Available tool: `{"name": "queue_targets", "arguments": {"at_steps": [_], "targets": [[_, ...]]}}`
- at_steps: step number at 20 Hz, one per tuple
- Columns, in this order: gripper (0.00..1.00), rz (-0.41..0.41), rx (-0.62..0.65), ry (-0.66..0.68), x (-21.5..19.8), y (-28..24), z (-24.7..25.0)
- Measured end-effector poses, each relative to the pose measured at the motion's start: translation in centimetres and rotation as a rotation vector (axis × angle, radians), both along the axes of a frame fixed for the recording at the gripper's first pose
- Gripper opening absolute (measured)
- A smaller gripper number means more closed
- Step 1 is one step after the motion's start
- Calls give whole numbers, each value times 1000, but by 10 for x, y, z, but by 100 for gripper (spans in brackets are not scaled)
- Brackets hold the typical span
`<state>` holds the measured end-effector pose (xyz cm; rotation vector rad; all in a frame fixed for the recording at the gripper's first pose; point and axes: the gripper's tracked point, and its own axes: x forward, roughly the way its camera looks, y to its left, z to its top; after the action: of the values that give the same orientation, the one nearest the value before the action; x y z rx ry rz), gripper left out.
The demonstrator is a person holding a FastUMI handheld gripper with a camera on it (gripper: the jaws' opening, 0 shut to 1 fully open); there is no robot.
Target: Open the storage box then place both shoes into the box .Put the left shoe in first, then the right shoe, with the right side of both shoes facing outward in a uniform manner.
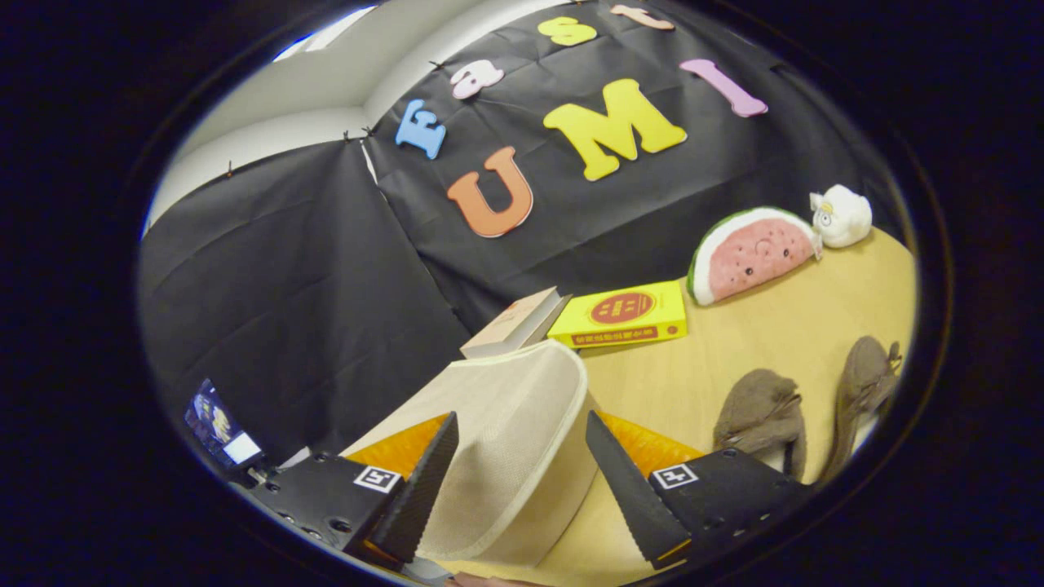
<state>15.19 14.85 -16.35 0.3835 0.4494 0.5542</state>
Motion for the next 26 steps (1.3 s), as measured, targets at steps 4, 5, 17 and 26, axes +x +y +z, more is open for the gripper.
{"name": "queue_targets", "arguments": {"at_steps": [4,5,17,26], "targets": [[96,32,80,66,3,8,-9],[97,42,115,97,3,9,-13],[63,21,193,295,-9,14,-6],[16,-5,41,218,-18,13,20]]}}
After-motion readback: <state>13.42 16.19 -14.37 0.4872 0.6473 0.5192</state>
